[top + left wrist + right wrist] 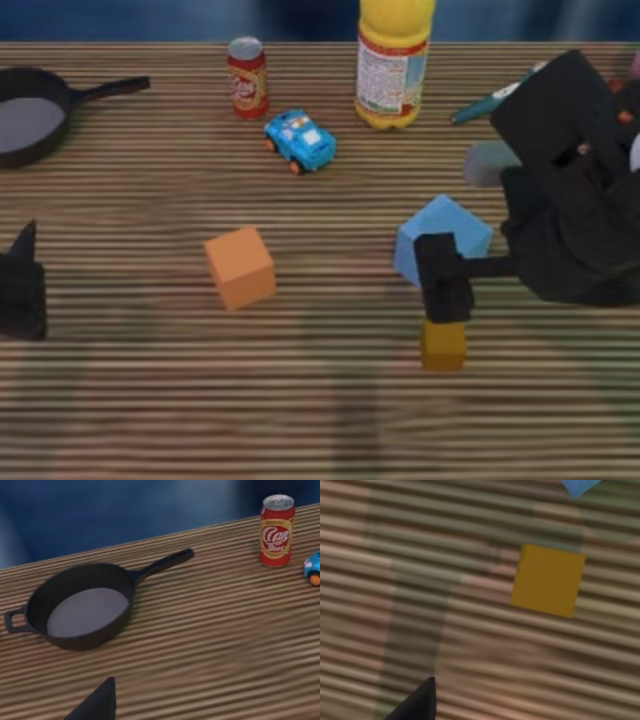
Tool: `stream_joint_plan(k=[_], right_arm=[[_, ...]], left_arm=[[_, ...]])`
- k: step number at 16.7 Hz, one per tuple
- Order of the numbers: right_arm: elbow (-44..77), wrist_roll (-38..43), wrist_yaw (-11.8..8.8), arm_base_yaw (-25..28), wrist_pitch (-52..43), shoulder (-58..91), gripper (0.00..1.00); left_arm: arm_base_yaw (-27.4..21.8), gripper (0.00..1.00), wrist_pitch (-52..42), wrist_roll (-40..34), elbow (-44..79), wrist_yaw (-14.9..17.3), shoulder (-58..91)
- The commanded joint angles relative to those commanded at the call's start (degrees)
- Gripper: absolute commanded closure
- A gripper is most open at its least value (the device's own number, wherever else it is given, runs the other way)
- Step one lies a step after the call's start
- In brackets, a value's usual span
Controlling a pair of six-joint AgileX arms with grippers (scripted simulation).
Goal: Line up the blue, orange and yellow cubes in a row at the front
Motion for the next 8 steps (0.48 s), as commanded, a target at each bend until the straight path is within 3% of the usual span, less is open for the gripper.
stream_joint_plan(k=[4,8], right_arm=[[-17.91,-7.07,-0.69,-3.94,11.83,-23.61,0.0],[-35.78,-14.2,-1.17,-11.26,23.91,-46.5,0.0]], left_arm=[[-4.96,0.0,-13.24,7.3,19.32,-0.07,25.57],[-10.14,0.0,-26.99,14.78,38.44,0.02,51.54]])
